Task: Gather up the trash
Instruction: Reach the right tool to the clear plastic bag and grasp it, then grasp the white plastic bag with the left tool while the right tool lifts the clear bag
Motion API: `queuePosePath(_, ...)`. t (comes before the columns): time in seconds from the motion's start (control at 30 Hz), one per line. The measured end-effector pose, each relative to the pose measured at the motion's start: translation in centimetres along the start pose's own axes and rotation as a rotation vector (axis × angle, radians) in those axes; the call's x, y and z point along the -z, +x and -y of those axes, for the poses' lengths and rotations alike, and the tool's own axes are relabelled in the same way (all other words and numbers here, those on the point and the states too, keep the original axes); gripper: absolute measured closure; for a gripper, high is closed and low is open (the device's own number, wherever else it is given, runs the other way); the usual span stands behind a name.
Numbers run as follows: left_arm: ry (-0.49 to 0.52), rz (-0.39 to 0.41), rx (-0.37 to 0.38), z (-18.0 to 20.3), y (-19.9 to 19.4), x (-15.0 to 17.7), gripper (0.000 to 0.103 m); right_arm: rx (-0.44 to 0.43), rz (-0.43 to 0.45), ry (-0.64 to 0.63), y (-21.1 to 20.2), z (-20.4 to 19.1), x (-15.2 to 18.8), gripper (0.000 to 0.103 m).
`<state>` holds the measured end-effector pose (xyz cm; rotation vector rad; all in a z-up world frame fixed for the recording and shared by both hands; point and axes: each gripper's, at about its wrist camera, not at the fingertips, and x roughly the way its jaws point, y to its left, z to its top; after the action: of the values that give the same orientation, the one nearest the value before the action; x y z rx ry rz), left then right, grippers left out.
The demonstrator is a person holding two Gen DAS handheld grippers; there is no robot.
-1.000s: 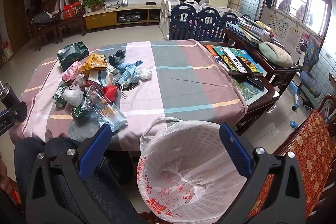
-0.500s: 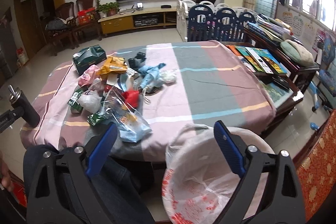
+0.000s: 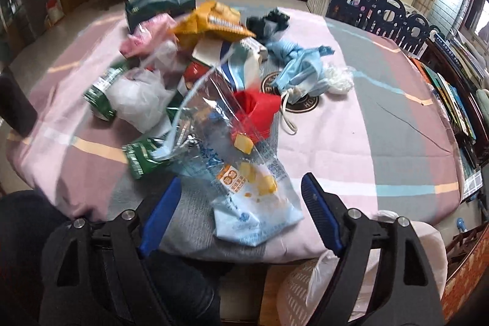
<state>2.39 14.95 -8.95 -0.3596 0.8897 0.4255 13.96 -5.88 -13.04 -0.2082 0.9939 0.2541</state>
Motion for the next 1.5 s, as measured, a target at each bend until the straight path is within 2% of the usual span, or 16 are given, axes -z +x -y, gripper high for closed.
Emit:
queuePosePath(0.17, 0.012, -0.041, 0.004, 0.2, 1.5, 0.4, 0.039, 0.017, 0.005, -0.034, 1.2, -0.3, 0.1, 0.024)
queuePosePath(0.23, 0.017, -0.050, 0.004, 0.4, 1.8, 0.6, 0.039, 0.006, -0.004, -0.044, 1.4, -0.3, 0.3, 0.049)
queuePosePath(0.33, 0.030, -0.053, -0.005, 0.8, 2.0, 0.8, 0.039, -0.021, -0.022, -0.032, 1.6, 0.1, 0.6, 0.070)
queuePosePath(0.43, 0.034, -0.060, -0.011, 0.9, 2.3, 1.0, 0.039, -0.052, -0.024, -0.011, 1.0, 0.4, 0.9, 0.079)
queuePosePath(0.77, 0.068, -0.071, -0.005, 1.9, 2.4, 1.4, 0.039, -0.036, 0.054, 0.066, -3.2, 3.3, 1.0, 0.081)
queuePosePath(0.93, 0.076, -0.069, 0.001, 2.2, 2.1, 1.5, 0.032, -0.045, 0.063, 0.140, -4.6, 5.6, 0.6, 0.081)
queuePosePath(1.0, 0.078, -0.069, 0.009, 2.3, 2.0, 1.4, 0.026, -0.043, 0.074, 0.157, -5.3, 6.3, 0.6, 0.081)
queuePosePath(1.3, 0.062, -0.158, 0.108, 4.0, 5.0, 0.4, 0.025, -0.026, 0.123, 0.212, -7.5, 9.8, 1.7, 0.081)
queuePosePath(1.5, 0.075, -0.188, 0.186, 7.3, 8.3, -2.6, 0.025, -0.015, 0.126, 0.257, -7.8, 12.1, 2.5, 0.081)
